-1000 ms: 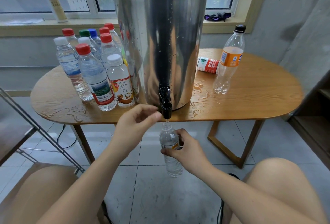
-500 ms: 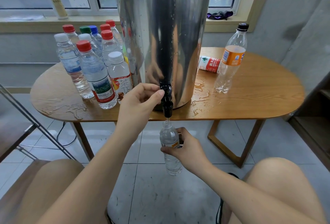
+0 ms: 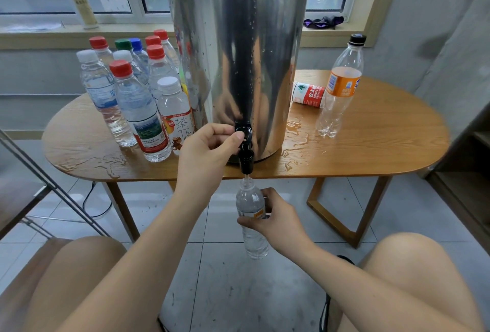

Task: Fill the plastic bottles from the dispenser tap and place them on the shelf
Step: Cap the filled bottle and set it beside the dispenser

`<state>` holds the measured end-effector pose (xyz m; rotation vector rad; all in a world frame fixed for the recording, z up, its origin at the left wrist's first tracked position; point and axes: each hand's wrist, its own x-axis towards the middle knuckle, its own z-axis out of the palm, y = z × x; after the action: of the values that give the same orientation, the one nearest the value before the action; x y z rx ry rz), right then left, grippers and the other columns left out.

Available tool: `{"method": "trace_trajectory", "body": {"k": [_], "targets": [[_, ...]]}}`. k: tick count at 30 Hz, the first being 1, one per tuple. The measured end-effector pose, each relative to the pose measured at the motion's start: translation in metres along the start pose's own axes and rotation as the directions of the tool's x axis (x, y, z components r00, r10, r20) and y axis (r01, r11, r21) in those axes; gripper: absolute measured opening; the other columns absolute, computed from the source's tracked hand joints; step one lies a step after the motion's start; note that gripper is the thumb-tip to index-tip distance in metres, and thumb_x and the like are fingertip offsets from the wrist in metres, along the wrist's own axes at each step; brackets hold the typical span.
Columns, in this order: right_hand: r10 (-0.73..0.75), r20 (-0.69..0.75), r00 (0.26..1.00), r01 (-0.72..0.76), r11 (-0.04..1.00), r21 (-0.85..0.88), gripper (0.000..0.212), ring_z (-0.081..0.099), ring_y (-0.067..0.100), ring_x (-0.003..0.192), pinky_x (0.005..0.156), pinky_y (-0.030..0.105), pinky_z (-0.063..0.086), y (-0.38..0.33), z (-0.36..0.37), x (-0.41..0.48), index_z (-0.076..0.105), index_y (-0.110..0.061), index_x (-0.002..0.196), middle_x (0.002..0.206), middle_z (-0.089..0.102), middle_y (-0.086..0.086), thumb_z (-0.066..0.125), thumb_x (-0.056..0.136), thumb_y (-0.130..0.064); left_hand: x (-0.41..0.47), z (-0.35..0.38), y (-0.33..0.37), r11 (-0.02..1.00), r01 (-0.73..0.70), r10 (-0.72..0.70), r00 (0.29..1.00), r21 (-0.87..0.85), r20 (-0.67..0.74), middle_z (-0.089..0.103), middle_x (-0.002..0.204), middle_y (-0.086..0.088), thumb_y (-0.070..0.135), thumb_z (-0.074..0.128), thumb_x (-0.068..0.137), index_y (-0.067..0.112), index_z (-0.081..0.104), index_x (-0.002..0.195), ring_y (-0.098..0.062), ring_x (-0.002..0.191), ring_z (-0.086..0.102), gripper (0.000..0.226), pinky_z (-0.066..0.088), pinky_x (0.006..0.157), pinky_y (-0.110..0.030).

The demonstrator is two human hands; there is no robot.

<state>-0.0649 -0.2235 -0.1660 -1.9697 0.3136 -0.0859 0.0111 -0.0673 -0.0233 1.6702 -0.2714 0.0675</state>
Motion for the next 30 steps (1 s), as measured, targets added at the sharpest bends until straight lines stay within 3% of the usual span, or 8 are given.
{"method": "trace_trajectory", "body": {"k": [7,15,25,30], "targets": [[0.002,-0.005,1.0,-0.002,1.0,0.002,0.06,0.072,0.002,0.095,0.09,0.032,0.062,0.0001,-0.0003,0.0,0.06,-0.041,0.117,0.107,0.076,-0.016,0.098,0.072,-0.046,-0.0006,0.0,0.0005,1.0,0.003,-0.003,1.0,-0.01,0.003,0.081,0.085,0.005,0.031,0.08,0.099,0.021,0.077,0.107,-0.001,0.078,0.073,0.013,0.049,0.072,-0.021],[0.0,0.007,1.0,0.0,1.0,-0.004,0.064,0.072,0.003,0.101,0.095,0.034,0.061,0.0004,-0.0004,0.0006,0.058,-0.042,0.121,0.114,0.075,-0.017,0.097,0.072,-0.05,0.0003,0.0,-0.0007,1.0,0.001,-0.001,1.0,-0.007,0.0,0.081,0.086,0.006,0.03,0.08,0.099,0.021,0.077,0.108,-0.001,0.078,0.074,0.013,0.05,0.065,-0.012],[0.004,0.012,1.0,-0.004,1.0,-0.002,0.064,0.071,0.004,0.103,0.094,0.032,0.061,-0.0016,-0.0017,-0.0008,0.058,-0.04,0.124,0.115,0.074,-0.016,0.097,0.074,-0.05,0.0022,0.0012,-0.0028,0.996,-0.014,0.014,1.0,-0.09,0.002,0.081,0.084,0.003,0.023,0.082,0.098,0.017,0.078,0.11,-0.007,0.084,0.076,0.014,0.055,0.081,-0.016],[0.001,0.01,1.0,-0.001,1.0,-0.011,0.064,0.071,0.004,0.103,0.095,0.033,0.061,-0.0016,-0.002,-0.0007,0.058,-0.041,0.122,0.116,0.074,-0.016,0.097,0.073,-0.05,0.0028,-0.0006,-0.0067,0.988,-0.085,0.087,0.996,-0.125,0.01,0.078,0.081,0.0,0.015,0.082,0.097,0.015,0.077,0.115,-0.011,0.086,0.076,0.018,0.057,0.089,-0.022]]}}
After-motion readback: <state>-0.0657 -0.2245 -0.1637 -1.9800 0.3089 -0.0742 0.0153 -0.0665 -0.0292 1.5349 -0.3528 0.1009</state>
